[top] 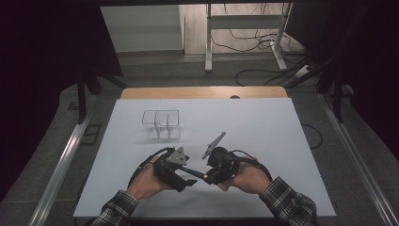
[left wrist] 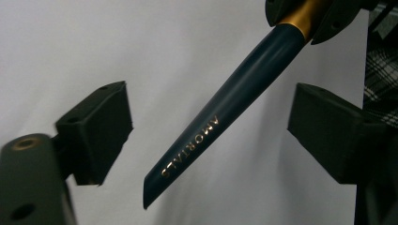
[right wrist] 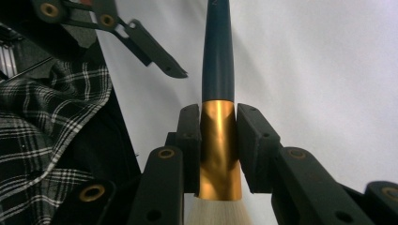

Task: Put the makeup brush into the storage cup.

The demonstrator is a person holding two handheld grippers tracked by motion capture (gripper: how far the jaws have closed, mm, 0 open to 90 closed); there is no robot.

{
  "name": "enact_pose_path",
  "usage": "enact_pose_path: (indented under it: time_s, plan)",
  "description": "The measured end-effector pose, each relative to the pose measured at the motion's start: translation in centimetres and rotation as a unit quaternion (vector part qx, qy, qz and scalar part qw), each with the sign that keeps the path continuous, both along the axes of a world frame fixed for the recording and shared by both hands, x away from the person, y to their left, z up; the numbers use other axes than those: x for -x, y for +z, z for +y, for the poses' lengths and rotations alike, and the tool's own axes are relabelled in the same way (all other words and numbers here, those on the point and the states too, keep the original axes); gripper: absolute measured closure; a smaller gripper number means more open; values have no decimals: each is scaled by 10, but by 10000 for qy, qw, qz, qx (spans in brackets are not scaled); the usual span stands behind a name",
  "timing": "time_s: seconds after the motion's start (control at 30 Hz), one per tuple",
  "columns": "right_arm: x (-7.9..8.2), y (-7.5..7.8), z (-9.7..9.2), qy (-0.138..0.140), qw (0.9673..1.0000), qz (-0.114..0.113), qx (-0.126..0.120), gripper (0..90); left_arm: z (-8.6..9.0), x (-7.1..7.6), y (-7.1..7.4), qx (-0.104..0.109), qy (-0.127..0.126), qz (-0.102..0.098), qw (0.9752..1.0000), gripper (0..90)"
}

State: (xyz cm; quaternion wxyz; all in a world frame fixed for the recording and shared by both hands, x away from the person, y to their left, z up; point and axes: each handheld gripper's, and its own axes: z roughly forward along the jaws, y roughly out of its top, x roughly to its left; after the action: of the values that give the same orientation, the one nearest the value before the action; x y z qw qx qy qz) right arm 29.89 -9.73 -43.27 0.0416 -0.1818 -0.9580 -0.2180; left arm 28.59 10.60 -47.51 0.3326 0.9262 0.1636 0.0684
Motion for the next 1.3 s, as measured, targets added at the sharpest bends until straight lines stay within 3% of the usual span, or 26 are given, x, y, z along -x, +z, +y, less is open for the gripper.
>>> enact_pose_path:
  time_s: [0.33, 0.43, 0.53, 0.57, 0.67, 0.77, 0.87, 1.03, 1.3]
  plan:
    - [4, -1, 3, 82, 9999, 128, 26, 714, -4, 4, -2, -121, -181, -113, 9997, 330]
    - [5, -2, 3, 67, 9999, 125, 27, 713, -4, 5, -3, -145, -339, -133, 9992, 397]
    - [5, -3, 2, 48, 9999, 120, 40, 713, -6, 7, -3, -192, -536, -203, 9982, 530]
    - [5, -3, 1, 55, 9999, 154, 39, 712, -7, 9, -3, -305, -670, -213, 9971, 558]
    - [5, -3, -1, 116, 9999, 120, 26, 702, -9, 11, -5, -376, -910, -216, 9949, 657]
    - [1, 0, -5, -112, 9997, -135, -158, 618, -10, 11, -4, -227, -1048, -92, 9942, 757]
    - [-5, 1, -9, -227, 9991, -60, -346, 515, -10, 10, -3, -158, -964, -56, 9952, 762]
    - [-7, 0, -12, -256, 9985, -207, -444, 352, -7, 8, -3, -105, -804, 90, 9967, 764]
    - [-11, -4, -19, -263, 9972, -338, -611, 95, -6, 8, -4, -166, -617, 143, 9979, 763]
